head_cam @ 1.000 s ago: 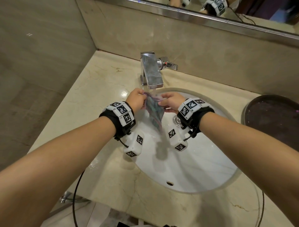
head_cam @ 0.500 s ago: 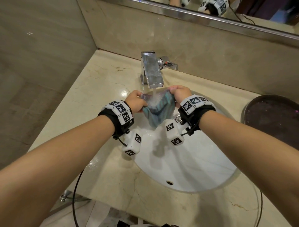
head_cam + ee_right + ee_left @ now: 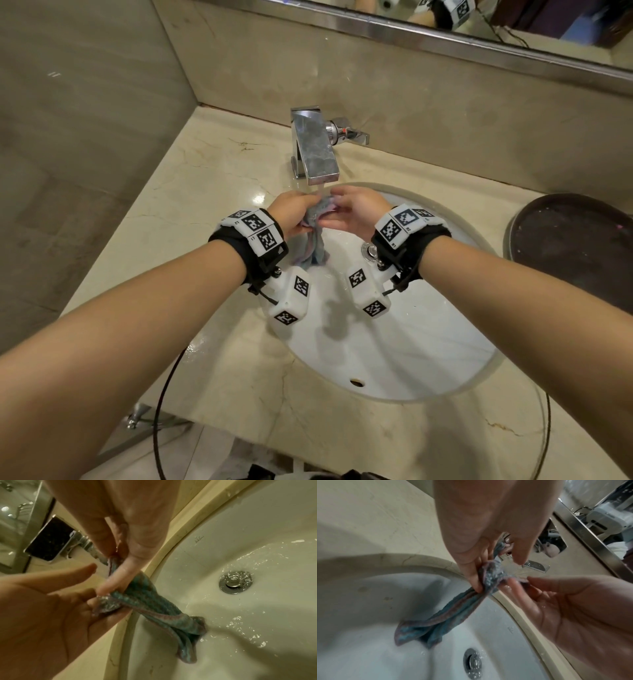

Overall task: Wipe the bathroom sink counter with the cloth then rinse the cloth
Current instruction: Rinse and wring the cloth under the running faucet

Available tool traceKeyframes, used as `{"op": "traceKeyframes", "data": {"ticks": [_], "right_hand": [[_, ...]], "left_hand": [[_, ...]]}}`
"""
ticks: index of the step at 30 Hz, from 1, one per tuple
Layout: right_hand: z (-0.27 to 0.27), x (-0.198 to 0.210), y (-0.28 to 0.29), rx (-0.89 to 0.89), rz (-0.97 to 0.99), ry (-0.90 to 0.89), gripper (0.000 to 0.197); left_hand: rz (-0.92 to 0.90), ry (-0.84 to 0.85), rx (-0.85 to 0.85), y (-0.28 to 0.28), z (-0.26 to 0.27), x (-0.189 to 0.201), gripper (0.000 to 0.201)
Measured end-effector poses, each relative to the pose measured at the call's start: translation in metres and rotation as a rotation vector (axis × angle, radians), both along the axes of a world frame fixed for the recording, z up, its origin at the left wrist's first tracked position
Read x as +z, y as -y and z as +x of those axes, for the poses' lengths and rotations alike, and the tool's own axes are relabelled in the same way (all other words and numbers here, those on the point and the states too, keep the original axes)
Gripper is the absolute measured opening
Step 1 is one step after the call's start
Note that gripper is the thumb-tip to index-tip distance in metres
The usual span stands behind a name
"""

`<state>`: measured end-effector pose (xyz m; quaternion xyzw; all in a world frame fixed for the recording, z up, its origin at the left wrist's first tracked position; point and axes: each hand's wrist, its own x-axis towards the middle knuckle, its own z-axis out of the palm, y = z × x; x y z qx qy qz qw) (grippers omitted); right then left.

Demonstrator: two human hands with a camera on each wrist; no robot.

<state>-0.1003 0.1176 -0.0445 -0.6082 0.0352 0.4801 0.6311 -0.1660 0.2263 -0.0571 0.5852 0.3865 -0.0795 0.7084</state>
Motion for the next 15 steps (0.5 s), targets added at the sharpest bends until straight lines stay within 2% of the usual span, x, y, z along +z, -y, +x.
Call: {"op": "traceKeyframes", "data": {"ticks": [4,7,9,12,15], "right_hand": [[0.000,-0.005,0.005,0.032,-0.047,0.094,0.051],[0.002,-0.005,0.007,0.105,-0.024,0.049,0.061],[0.003,-0.002,0.007,0.094,0.028,-0.035,0.056],[-0.002,0.009,0.003,0.213,-0.017,-0.008,0.017],[-0.004,0.007,-0.003,0.305,-0.120,0.126,0.028]], "left_hand": [[0.030,0.021,-0.090,0.002,-0.002,0.001,0.024],[0.083,0.026,-0.133,0.000,-0.005,-0.003,0.034],[0.152,0.016,-0.160,-0.001,-0.006,-0.005,0.046],[0.266,-0.003,-0.193,-0.001,-0.007,-0.007,0.053],[0.358,0.012,-0.241,-0.003,-0.006,-0.007,0.045]]}}
